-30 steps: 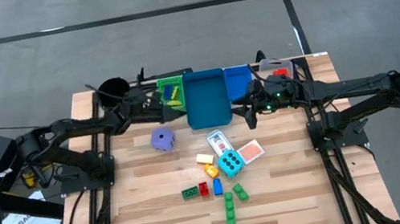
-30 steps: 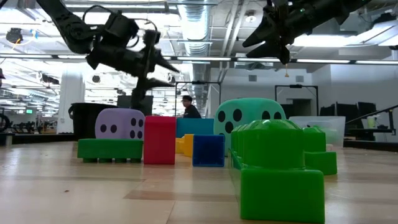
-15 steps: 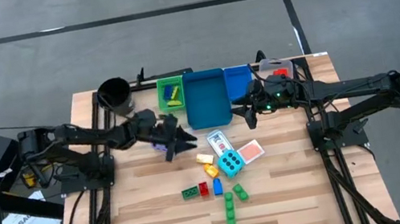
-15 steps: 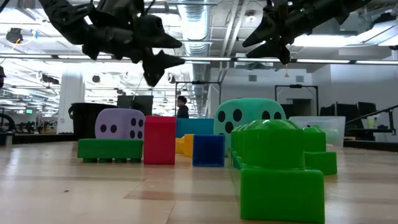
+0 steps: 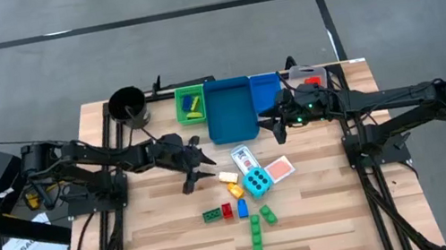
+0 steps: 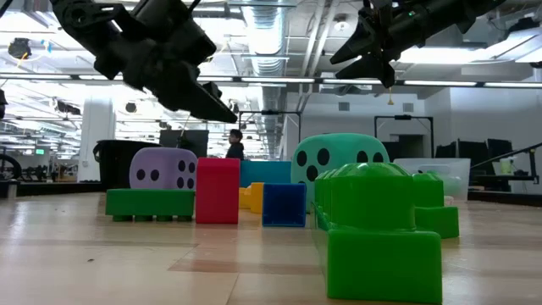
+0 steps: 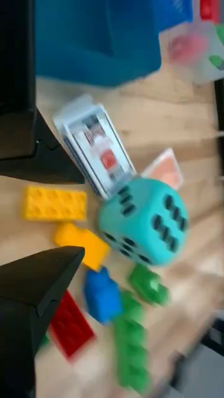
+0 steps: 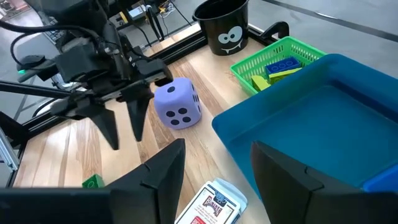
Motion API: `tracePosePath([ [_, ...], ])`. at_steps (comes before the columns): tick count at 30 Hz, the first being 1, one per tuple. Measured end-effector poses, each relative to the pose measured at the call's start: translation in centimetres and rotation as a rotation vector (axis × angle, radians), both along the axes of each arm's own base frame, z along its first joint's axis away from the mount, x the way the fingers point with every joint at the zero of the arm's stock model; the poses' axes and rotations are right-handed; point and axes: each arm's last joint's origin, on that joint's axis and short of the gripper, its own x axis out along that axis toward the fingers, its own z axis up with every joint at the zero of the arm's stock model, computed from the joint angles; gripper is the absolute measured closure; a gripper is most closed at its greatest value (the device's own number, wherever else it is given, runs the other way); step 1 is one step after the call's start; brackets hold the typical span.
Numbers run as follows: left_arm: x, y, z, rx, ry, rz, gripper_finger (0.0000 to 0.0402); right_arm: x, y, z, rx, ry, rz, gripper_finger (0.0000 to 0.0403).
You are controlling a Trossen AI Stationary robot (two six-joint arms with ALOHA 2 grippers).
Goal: Pick & Place Toys
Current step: Put the small yellow game piece into the green bin
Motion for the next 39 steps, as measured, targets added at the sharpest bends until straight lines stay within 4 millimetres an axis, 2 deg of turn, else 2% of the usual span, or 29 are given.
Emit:
tracePosePath([
  [4,0.0,0.2,-0.1,0.095,-0.006,-0.021,0.0232,0.0,0.0,0.0,-0.004,0.001,0.001,0.0223],
  [9,0.1,0.2,-0.6,0.101,0.019,-0.026,0.0209,0.0,0.0,0.0,-0.006,0.002,0.002,0.0223],
  [21,2.0,0.4,-5.7,0.083,0.115,-0.026,0.0144,0.0,0.0,0.0,0.015,-0.003,-0.006,0.0223],
  [26,2.2,0.3,-6.8,0.048,0.131,-0.03,0.014,0.0,0.0,0.0,0.017,-0.004,-0.007,0.0223],
  [39,2.6,0.2,-7.4,0.041,0.115,-0.042,0.0139,0.0,0.0,0.0,0.017,-0.004,-0.007,0.0223],
])
